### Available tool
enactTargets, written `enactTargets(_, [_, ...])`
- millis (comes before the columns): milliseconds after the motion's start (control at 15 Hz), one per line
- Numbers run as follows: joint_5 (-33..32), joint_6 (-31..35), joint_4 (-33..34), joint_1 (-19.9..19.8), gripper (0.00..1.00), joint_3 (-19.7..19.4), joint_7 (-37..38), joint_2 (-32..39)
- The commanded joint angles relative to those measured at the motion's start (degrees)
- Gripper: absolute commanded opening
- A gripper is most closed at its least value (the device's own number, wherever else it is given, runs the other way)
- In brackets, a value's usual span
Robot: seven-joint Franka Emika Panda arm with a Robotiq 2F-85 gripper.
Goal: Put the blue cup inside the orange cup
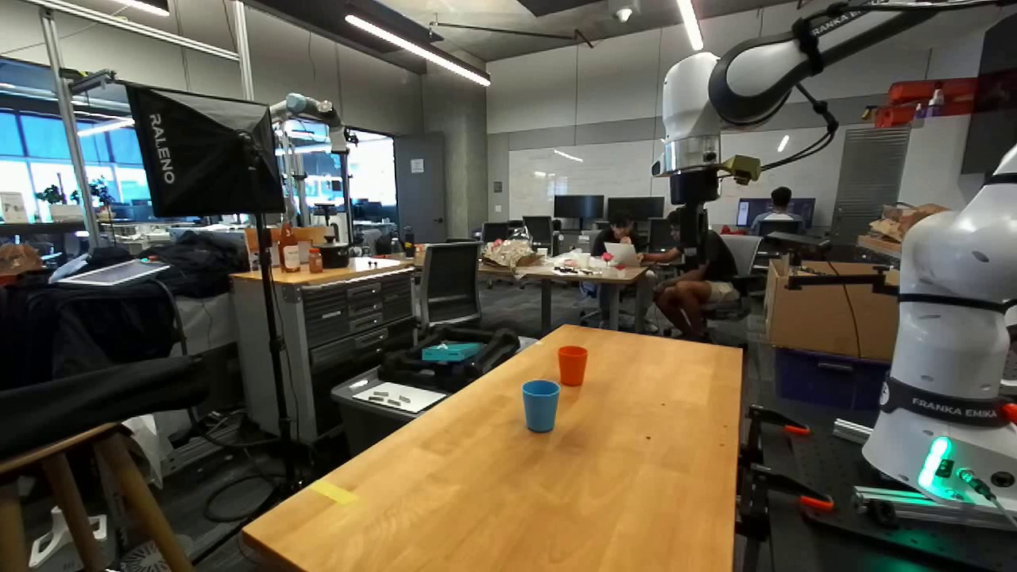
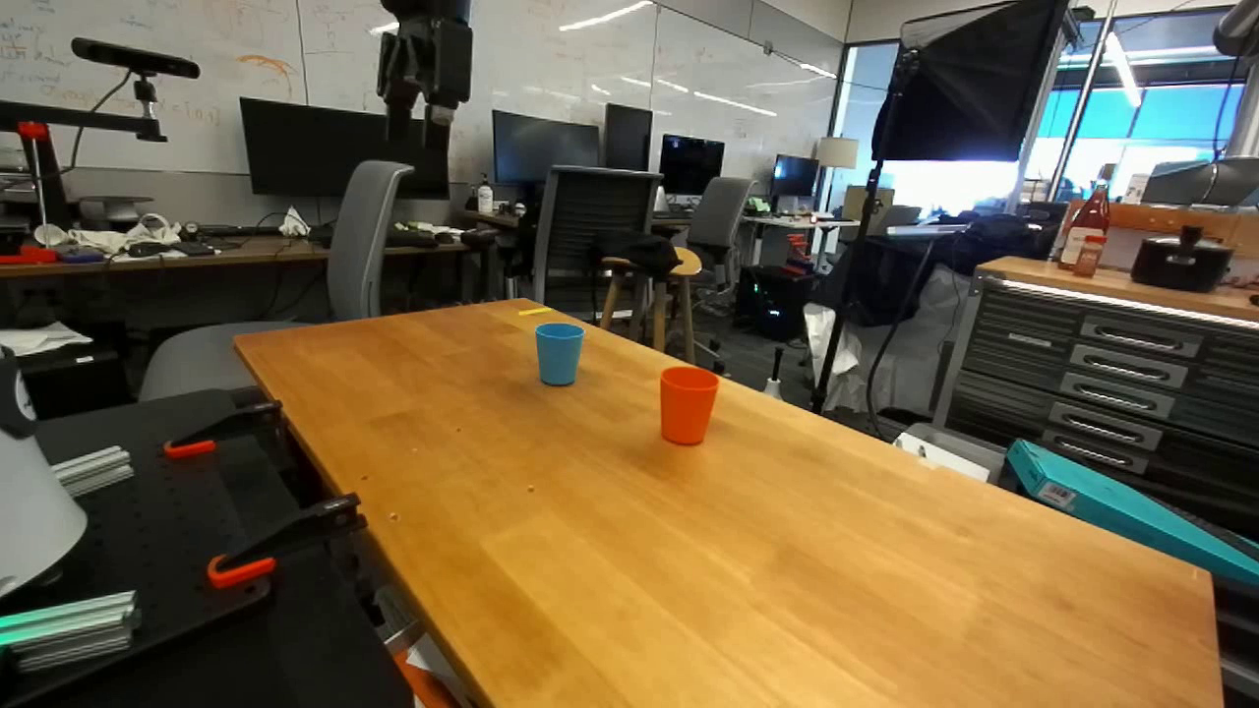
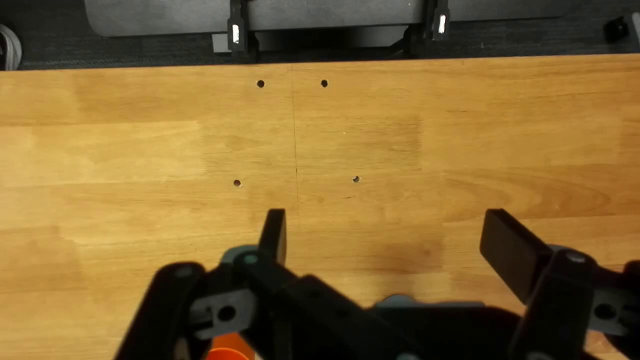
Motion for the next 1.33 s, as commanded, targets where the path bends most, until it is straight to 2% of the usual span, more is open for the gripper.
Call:
enactTargets(0, [0.07, -0.1, 0.09, -0.18, 1.0, 0.14, -0.09, 0.02])
enactTargets(133, [0.07, -0.1, 0.09, -0.18, 1.0, 0.14, -0.09, 0.02])
enactTargets(267, [-1.88, 5.93, -1.39, 0.48, 1.0, 1.8, -0.47, 2.15])
enactTargets(600, [-4.71, 25.73, 0.96, 0.71, 1.0, 6.6, 4.38, 16.6])
enactTargets(800, [-8.29, 33.75, 5.25, 0.13, 1.0, 8.72, 9.61, 27.7])
enactTargets(1000, [-13.72, 37.86, 11.04, 1.17, 1.0, 8.79, 15.83, 38.21])
enactTargets(1267, [-18.74, 38.72, 20.66, 6.0, 1.0, 5.97, 22.27, 51.05])
